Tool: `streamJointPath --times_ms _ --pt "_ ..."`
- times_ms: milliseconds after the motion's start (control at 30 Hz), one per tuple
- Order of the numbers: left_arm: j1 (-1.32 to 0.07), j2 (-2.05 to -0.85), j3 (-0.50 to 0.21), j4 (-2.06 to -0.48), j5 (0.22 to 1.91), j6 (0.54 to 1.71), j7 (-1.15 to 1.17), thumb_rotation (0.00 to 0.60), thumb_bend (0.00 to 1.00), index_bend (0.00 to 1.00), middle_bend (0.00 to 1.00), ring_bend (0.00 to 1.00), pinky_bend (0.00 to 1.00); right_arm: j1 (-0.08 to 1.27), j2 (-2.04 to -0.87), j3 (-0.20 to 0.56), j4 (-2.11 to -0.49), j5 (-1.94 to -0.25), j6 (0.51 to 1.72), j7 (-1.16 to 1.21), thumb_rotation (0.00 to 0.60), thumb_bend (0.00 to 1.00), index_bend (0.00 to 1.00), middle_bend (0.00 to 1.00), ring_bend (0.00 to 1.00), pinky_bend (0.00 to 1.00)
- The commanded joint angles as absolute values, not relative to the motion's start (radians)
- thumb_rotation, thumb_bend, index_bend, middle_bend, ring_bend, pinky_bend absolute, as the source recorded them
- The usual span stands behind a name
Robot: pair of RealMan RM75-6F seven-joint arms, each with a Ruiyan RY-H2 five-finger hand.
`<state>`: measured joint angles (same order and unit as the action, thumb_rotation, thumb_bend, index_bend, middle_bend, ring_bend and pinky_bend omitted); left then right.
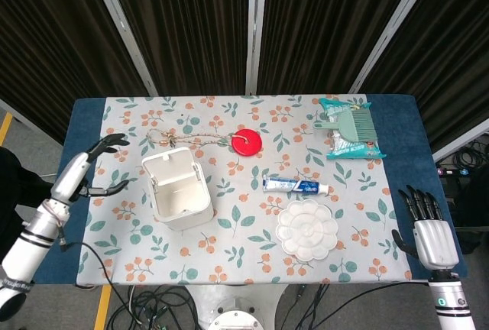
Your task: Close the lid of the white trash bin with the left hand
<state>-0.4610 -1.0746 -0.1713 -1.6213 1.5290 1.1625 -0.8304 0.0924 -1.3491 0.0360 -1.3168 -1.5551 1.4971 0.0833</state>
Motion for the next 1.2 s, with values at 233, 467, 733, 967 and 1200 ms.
streamJointPath --times_ms 233,467,733,967,1200 --pt "-0.596 -1.025 -0.174 -1.644 1.552 0.989 -0.968 0.361 0.16 0.14 0.29 0.19 0.27 0.092 -1.354 0.036 -1.302 -1.55 1.492 0.096 0.6 0.25 0.0 0.0 0.0 0.0" --pt "-0.64 -1.004 -0.157 -1.677 1.564 0.939 -0.929 0.351 0.15 0.14 0.32 0.24 0.3 0.091 -1.356 0.035 -1.291 -1.546 1.487 0.108 0.6 0.25 0.0 0.0 0.0 0.0" --pt "-0.662 -0.995 -0.138 -1.731 1.577 0.929 -0.884 0.343 0.16 0.14 0.32 0.24 0.3 0.091 -1.362 0.035 -1.277 -1.544 1.485 0.119 0.6 0.25 0.0 0.0 0.0 0.0" --pt "-0.654 -0.998 -0.11 -1.767 1.621 0.972 -0.782 0.344 0.16 0.14 0.32 0.24 0.3 0.091 -1.364 0.035 -1.273 -1.543 1.485 0.121 0.6 0.25 0.0 0.0 0.0 0.0" --pt "-0.611 -1.043 -0.079 -1.789 1.651 1.047 -0.483 0.342 0.15 0.14 0.32 0.24 0.29 0.092 -1.364 0.037 -1.274 -1.537 1.477 0.117 0.6 0.25 0.0 0.0 0.0 0.0"
